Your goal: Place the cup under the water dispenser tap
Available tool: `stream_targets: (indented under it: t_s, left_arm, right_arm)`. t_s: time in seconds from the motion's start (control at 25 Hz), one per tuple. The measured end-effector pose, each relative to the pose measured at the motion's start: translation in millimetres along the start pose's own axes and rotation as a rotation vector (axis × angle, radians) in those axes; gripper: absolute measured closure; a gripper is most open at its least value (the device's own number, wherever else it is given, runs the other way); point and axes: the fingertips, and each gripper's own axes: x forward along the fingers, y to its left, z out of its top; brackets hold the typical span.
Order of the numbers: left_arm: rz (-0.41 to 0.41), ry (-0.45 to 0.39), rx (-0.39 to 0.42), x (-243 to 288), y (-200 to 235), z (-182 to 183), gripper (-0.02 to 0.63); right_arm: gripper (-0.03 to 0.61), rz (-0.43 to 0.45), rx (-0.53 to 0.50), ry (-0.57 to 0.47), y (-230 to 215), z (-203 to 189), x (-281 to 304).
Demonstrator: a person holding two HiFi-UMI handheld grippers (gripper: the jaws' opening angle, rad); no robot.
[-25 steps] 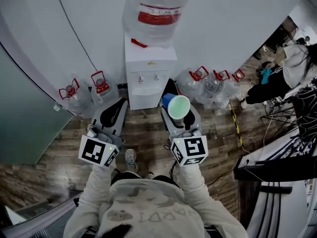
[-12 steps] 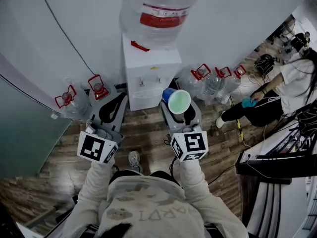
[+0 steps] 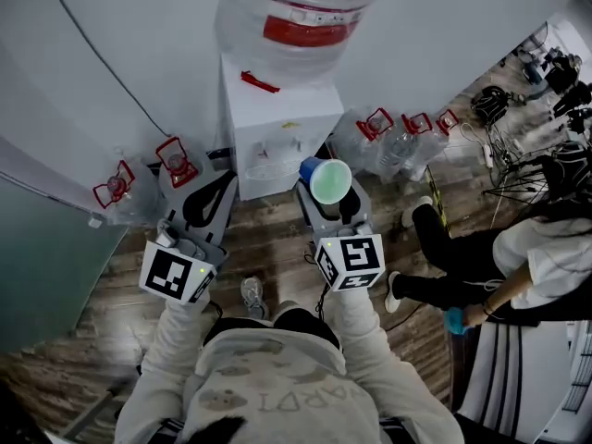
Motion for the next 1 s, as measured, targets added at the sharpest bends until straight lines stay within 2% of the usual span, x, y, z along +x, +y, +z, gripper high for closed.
stream_targets:
  t_s: [0.2, 0.32, 0.48, 1.0]
  left_arm:
    - [-0.024, 0.015, -0.01, 10.6, 8.9, -18.9, 0.609]
    - [-0.024, 0.029, -0.042, 17.9, 12.2, -28.1, 0.609]
    - [-0.039, 0.035, -0.036, 28.6, 13.3, -40.2, 0.609]
    - [-0.001, 0.1, -0.084, 50.3, 23.5, -108.5, 0.609]
  right_arm:
    - [0.282, -0.006, 0.032, 0.05, -5.6, -30.4, 21.3]
    - [0.282, -0.003, 0.045, 0.07, -9.8, -48.5, 35.1]
    - [0.282, 0.011, 0.025, 0.096, -16.3, -75.7, 55.1]
    - [0.282, 0.045, 0.05, 0.232, -48.5, -195.5, 125.1]
